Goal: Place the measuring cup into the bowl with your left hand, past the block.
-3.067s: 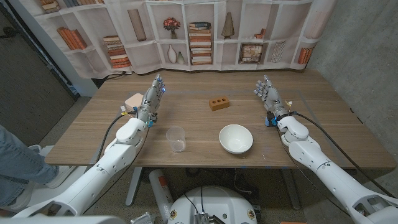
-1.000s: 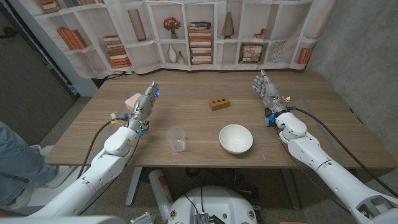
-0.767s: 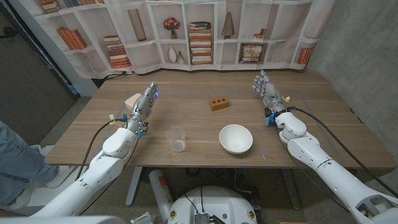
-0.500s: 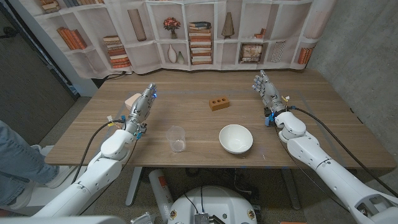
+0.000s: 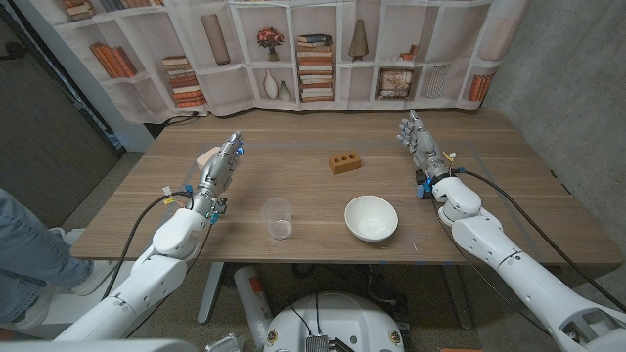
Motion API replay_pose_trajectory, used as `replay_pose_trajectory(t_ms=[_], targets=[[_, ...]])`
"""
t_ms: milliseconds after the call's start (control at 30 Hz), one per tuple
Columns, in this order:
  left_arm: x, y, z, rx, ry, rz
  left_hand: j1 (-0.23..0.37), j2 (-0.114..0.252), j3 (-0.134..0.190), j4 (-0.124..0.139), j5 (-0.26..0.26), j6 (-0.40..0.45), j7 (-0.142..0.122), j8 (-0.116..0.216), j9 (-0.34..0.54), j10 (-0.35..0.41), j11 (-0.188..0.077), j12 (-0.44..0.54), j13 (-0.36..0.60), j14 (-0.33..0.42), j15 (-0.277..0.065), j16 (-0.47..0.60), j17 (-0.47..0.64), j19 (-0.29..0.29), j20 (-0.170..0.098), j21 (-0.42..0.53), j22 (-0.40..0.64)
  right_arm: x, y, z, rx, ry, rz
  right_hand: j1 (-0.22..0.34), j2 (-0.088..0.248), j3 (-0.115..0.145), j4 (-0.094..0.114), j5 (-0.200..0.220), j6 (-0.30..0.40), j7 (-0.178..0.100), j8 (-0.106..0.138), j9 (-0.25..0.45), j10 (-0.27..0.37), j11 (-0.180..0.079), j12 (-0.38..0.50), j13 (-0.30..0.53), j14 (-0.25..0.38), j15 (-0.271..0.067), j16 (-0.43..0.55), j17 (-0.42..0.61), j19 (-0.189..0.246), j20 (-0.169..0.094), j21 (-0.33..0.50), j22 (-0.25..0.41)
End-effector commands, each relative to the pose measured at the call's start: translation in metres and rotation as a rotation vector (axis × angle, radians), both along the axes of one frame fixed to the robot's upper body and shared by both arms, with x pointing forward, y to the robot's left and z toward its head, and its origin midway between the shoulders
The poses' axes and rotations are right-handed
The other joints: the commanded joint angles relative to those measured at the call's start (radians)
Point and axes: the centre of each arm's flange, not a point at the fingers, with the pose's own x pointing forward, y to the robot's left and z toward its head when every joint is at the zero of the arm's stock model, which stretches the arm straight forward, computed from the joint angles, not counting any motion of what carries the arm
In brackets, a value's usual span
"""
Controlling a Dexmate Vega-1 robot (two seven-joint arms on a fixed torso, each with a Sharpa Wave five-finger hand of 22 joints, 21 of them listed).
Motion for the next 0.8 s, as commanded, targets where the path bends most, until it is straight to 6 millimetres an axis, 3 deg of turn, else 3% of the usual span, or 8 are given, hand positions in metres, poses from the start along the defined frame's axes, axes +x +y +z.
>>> replay_pose_trajectory(t_ms=[33,800], targets=[[-0.009,-0.002,-0.006,0.023,-0.018,-0.007,0.011,0.002,0.002,-0.004,0.003,0.006,0.000,0.003,0.003,0.003,0.000,0.000,0.004,0.005,-0.003,-0.001,0.003,-0.027,0.002,0.009,0.005,-0.004,-0.005,0.001,0.015,-0.014,-0.017,0.006,0.006,-0.005,-0.001,-0.001,0.008,0.005,-0.001,0.002,0.009,-0.001,0.000,0.002,0.003,0.003,-0.001,0.004,0.009,-0.004,-0.002,0.002],[-0.018,-0.011,-0.012,0.049,-0.024,-0.020,0.016,0.004,-0.002,-0.007,0.000,0.011,0.001,-0.001,0.003,0.010,-0.001,-0.003,0.004,0.011,-0.002,-0.004,0.004,-0.031,0.004,0.006,0.006,0.007,-0.003,0.005,0.009,-0.006,-0.010,0.005,0.008,-0.008,-0.003,-0.002,0.009,0.005,-0.002,0.002,0.010,-0.001,-0.001,0.002,0.003,0.003,-0.003,0.004,0.010,-0.002,-0.015,0.003]])
